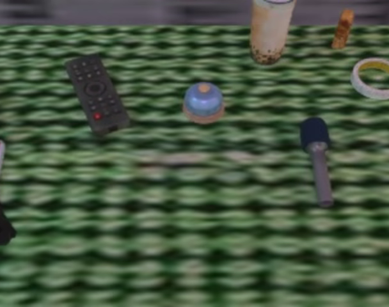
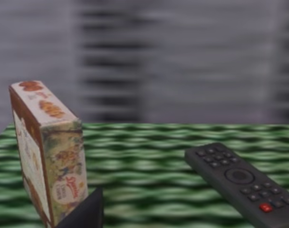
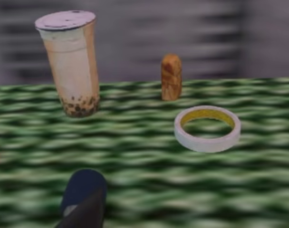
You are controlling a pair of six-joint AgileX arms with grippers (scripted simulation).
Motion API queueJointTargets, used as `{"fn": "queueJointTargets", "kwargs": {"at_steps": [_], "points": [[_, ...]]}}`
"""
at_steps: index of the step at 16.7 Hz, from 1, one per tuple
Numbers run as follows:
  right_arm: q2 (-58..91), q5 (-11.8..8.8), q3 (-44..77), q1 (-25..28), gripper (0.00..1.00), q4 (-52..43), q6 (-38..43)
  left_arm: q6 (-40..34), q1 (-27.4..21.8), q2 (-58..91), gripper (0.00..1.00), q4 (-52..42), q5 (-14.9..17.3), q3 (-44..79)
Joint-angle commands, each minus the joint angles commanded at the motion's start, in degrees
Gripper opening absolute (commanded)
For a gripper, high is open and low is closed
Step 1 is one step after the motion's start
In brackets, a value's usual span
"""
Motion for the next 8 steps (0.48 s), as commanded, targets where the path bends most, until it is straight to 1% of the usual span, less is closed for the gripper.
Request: {"fn": "queueJointTargets", "kwargs": {"at_steps": [3, 8], "points": [[14.0, 1.0, 10.9, 3.4, 1.00, -8.0, 3.7, 0.0, 0.0, 0.0, 1.00, 0.0, 0.0, 0.0], [43.2, 3.4, 32.2, 9.7, 1.00, -23.7, 10.9, 0.0, 0.0, 0.0, 1.00, 0.0, 0.0, 0.0]]}}
